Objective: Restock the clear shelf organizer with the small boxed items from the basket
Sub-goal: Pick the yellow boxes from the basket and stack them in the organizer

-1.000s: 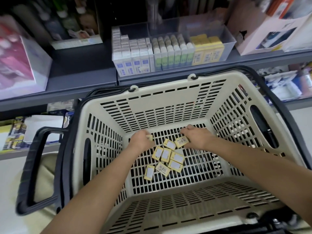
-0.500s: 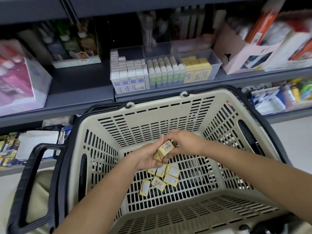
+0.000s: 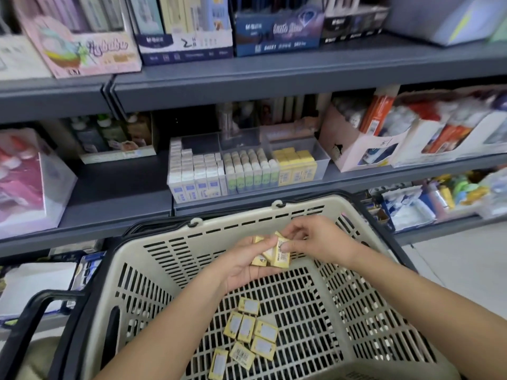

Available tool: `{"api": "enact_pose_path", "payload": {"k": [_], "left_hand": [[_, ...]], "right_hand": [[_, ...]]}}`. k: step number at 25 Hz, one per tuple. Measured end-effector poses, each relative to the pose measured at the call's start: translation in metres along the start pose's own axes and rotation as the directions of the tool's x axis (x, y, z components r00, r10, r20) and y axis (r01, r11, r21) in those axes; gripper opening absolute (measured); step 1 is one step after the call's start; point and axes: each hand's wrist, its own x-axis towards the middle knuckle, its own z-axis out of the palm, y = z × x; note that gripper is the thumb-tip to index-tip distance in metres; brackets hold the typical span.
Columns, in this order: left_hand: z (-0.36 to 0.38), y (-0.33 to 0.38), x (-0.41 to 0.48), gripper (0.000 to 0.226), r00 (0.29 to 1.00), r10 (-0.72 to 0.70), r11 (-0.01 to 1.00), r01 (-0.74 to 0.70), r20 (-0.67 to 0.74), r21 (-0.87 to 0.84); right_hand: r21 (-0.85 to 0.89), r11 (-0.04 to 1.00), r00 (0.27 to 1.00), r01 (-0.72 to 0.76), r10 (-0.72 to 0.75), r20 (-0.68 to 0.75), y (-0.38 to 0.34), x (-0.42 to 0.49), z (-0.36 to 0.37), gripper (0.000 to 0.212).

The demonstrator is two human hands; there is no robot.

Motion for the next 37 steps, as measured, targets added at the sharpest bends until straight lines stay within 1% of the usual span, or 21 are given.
{"api": "enact_pose_path", "payload": {"k": [3, 5, 7, 8, 9, 10, 11, 12, 13, 14, 15, 16, 18, 20, 22, 24, 28, 31, 35, 36, 37], "left_hand": [[0.021, 0.028, 0.006, 0.031, 0.993, 0.113, 0.993, -0.113, -0.022, -0.023], [0.032, 0.045, 0.01, 0.024, 0.983, 0.183, 0.983, -0.183, -0.014, -0.007], [0.041, 0.06, 0.015, 0.019, 0.962, 0.272, 0.962, -0.271, -0.019, 0.033], [0.043, 0.067, 0.019, 0.015, 0.942, 0.332, 0.942, -0.329, -0.05, 0.061], [0.043, 0.073, 0.022, 0.012, 0.912, 0.396, 0.917, -0.388, -0.108, 0.094], [0.041, 0.079, 0.025, 0.011, 0.871, 0.459, 0.887, -0.438, -0.175, 0.147], [0.038, 0.084, 0.027, 0.013, 0.825, 0.516, 0.853, -0.471, -0.231, 0.225], [0.034, 0.087, 0.029, 0.014, 0.783, 0.563, 0.818, -0.482, -0.265, 0.315], [0.03, 0.088, 0.032, 0.014, 0.753, 0.596, 0.786, -0.477, -0.28, 0.392], [0.026, 0.087, 0.033, 0.014, 0.739, 0.612, 0.764, -0.461, -0.28, 0.452], [0.023, 0.084, 0.035, 0.016, 0.74, 0.614, 0.752, -0.441, -0.275, 0.49], [0.022, 0.08, 0.036, 0.017, 0.748, 0.608, 0.749, -0.428, -0.267, 0.507], [0.02, 0.072, 0.037, 0.018, 0.76, 0.6, 0.755, -0.435, -0.249, 0.491], [0.016, 0.068, 0.04, 0.019, 0.761, 0.596, 0.77, -0.452, -0.256, 0.451], [0.013, 0.068, 0.042, 0.018, 0.767, 0.58, 0.794, -0.456, -0.276, 0.402], [0.012, 0.068, 0.043, 0.018, 0.774, 0.568, 0.809, -0.462, -0.28, 0.364], [0.011, 0.068, 0.044, 0.019, 0.777, 0.57, 0.812, -0.483, -0.267, 0.327], [0.011, 0.068, 0.045, 0.019, 0.781, 0.566, 0.814, -0.479, -0.264, 0.328], [0.011, 0.069, 0.044, 0.018, 0.789, 0.554, 0.824, -0.473, -0.266, 0.312], [0.011, 0.069, 0.044, 0.017, 0.792, 0.549, 0.829, -0.474, -0.267, 0.297], [0.011, 0.07, 0.044, 0.017, 0.795, 0.544, 0.834, -0.479, -0.269, 0.272]], "right_hand": [[0.123, 0.992, 0.994, -0.013, 0.026, -0.102, -0.009, 0.002, -0.031, 0.017], [0.201, 0.98, 0.995, 0.016, 0.005, -0.104, -0.018, 0.004, -0.048, 0.015], [0.216, 0.975, 0.993, 0.049, -0.025, -0.112, -0.026, 0.01, -0.068, 0.014], [0.226, 0.972, 0.989, 0.066, -0.033, -0.147, -0.028, 0.015, -0.08, 0.014], [0.244, 0.966, 0.976, 0.09, -0.037, -0.212, -0.03, 0.022, -0.092, 0.014], [0.224, 0.968, 0.952, 0.11, -0.039, -0.303, -0.031, 0.032, -0.106, 0.012], [0.123, 0.987, 0.915, 0.104, -0.046, -0.402, -0.03, 0.042, -0.118, 0.01], [-0.063, 0.997, 0.871, 0.042, -0.067, -0.486, -0.027, 0.053, -0.129, 0.009], [-0.256, 0.965, 0.837, -0.052, -0.098, -0.538, -0.024, 0.065, -0.136, 0.015], [-0.395, 0.911, 0.822, -0.115, -0.135, -0.553, -0.021, 0.077, -0.14, 0.02], [-0.465, 0.876, 0.824, -0.126, -0.169, -0.541, -0.017, 0.088, -0.141, 0.024], [-0.496, 0.862, 0.833, -0.105, -0.197, -0.518, -0.014, 0.098, -0.14, 0.026], [-0.553, 0.828, 0.855, -0.09, -0.221, -0.469, -0.008, 0.115, -0.136, 0.026], [-0.602, 0.786, 0.894, -0.138, -0.162, -0.417, -0.002, 0.128, -0.132, 0.024], [-0.572, 0.807, 0.925, -0.147, -0.093, -0.369, -0.001, 0.135, -0.126, 0.023], [-0.551, 0.819, 0.928, -0.158, -0.068, -0.367, 0.002, 0.14, -0.119, 0.022], [-0.666, 0.717, 0.911, -0.204, -0.11, -0.398, 0.011, 0.144, -0.113, 0.017], [-0.735, 0.65, 0.921, -0.194, -0.137, -0.365, 0.014, 0.144, -0.112, 0.018], [-0.737, 0.655, 0.949, -0.167, -0.095, -0.3, 0.007, 0.142, -0.115, 0.024], [-0.744, 0.651, 0.95, -0.152, -0.113, -0.293, 0.003, 0.139, -0.115, 0.025], [-0.73, 0.671, 0.944, -0.126, -0.145, -0.296, -0.001, 0.134, -0.114, 0.024]]}}
